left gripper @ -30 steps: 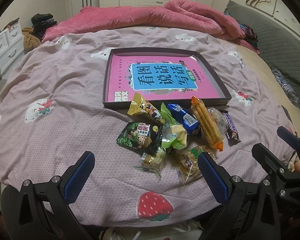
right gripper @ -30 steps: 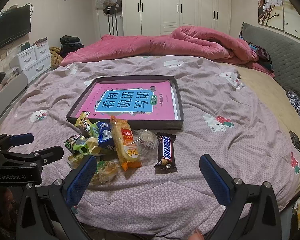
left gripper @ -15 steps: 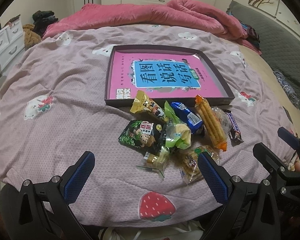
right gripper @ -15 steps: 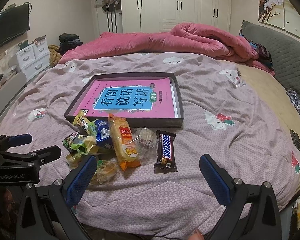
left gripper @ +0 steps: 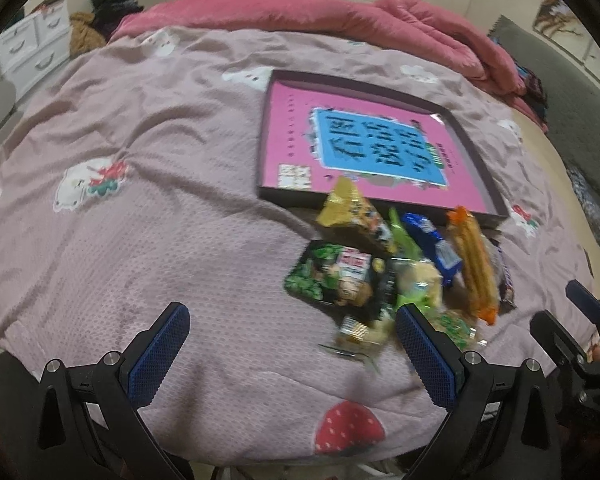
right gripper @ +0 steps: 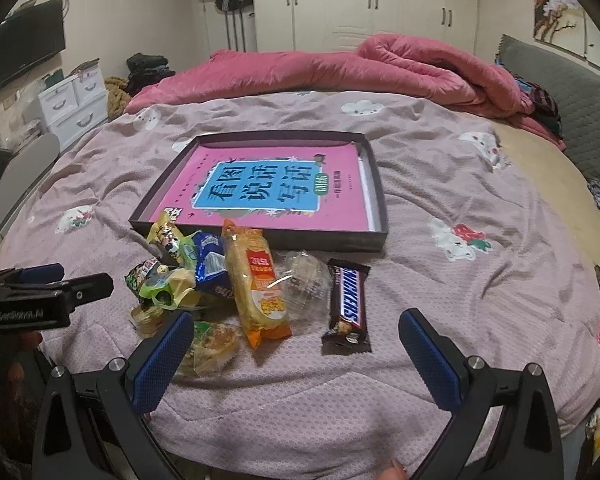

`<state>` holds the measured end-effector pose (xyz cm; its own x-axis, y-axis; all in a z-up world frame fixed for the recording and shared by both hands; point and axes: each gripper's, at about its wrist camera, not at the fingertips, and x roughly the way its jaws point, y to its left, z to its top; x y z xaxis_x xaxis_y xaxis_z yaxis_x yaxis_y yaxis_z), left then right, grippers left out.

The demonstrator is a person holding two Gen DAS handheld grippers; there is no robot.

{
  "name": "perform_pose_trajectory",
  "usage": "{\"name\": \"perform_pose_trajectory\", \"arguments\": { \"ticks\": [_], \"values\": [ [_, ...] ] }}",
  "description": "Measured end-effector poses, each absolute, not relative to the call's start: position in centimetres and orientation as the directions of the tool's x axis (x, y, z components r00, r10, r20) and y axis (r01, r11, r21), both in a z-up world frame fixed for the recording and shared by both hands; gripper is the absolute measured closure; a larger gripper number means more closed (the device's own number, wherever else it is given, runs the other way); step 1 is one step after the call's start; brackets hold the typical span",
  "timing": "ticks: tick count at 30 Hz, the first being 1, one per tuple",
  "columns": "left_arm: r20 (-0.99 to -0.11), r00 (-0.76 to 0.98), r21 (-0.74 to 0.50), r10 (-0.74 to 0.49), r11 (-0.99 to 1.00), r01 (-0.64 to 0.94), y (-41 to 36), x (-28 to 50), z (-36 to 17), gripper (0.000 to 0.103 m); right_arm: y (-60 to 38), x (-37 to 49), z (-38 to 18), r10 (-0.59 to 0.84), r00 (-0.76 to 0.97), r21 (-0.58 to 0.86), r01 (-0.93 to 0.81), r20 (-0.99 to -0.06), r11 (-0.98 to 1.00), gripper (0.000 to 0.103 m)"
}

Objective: Organize snacks
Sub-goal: 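Grasp the orange-capped bread stick pack with the right tool while the left grasps the green bag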

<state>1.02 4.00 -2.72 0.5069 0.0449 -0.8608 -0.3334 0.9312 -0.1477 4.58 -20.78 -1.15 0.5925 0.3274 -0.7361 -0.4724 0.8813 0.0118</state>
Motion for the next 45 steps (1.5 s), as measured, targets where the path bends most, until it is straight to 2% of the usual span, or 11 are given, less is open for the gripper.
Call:
{"name": "perform_pose_trajectory", "arguments": {
  "ticks": [4, 10, 21, 23, 25, 27, 29, 37, 45],
  "values": [
    [-0.874, 0.484, -0.153, 0.039, 0.924, -0.350, 4.8, 1.8, -3.8, 0.001, -19.8, 5.1, -1.4, 0.355, 0.577, 0.014, -0.511, -0.735, 0.859, 0.000],
    [-0.893, 0.449, -0.193, -0.019, 0.918, -0.346, 5.3, 3.3, -5.6, 0.001, -18.9, 6.3, -1.9, 0.366, 0.566, 0.008, -0.535, -0.739, 0.845, 0.010],
    [-0.901, 0.420, -0.262, -0.111, 0.910, -0.322, 4.4, 5.2, -7.2, 0.001, -15.5, 7.0, -3.6, 0.349, 0.543, -0.098, -0.632, -0.764, 0.769, 0.056],
    [-0.898, 0.422, -0.277, -0.125, 0.906, -0.319, 4.3, 5.5, -7.3, 0.002, -15.2, 7.2, -4.1, 0.343, 0.529, -0.098, -0.639, -0.776, 0.762, 0.061],
    [-0.893, 0.427, -0.292, -0.142, 0.905, -0.310, 4.1, 5.8, -7.5, 0.006, -15.0, 7.4, -4.5, 0.333, 0.528, -0.108, -0.640, -0.781, 0.761, 0.062],
    [-0.890, 0.430, -0.304, -0.154, 0.902, -0.306, 4.0, 6.2, -7.6, 0.010, -14.9, 7.6, -4.6, 0.336, 0.528, -0.108, -0.642, -0.780, 0.759, 0.067],
    [-0.883, 0.439, -0.319, -0.166, 0.898, -0.302, 4.0, 6.4, -7.5, 0.020, -14.7, 7.8, -4.8, 0.340, 0.521, -0.102, -0.647, -0.783, 0.756, 0.074],
    [-0.859, 0.437, -0.405, -0.266, 0.876, -0.263, 3.6, 8.1, -8.0, 0.061, -15.5, 7.7, -4.3, 0.392, 0.517, -0.053, -0.652, -0.761, 0.756, 0.075],
    [-0.830, 0.459, -0.463, -0.316, 0.849, -0.253, 4.2, 7.6, -7.9, 0.066, -17.1, 7.3, -2.2, 0.494, 0.509, 0.064, -0.648, -0.705, 0.759, 0.080]
  ]
}}
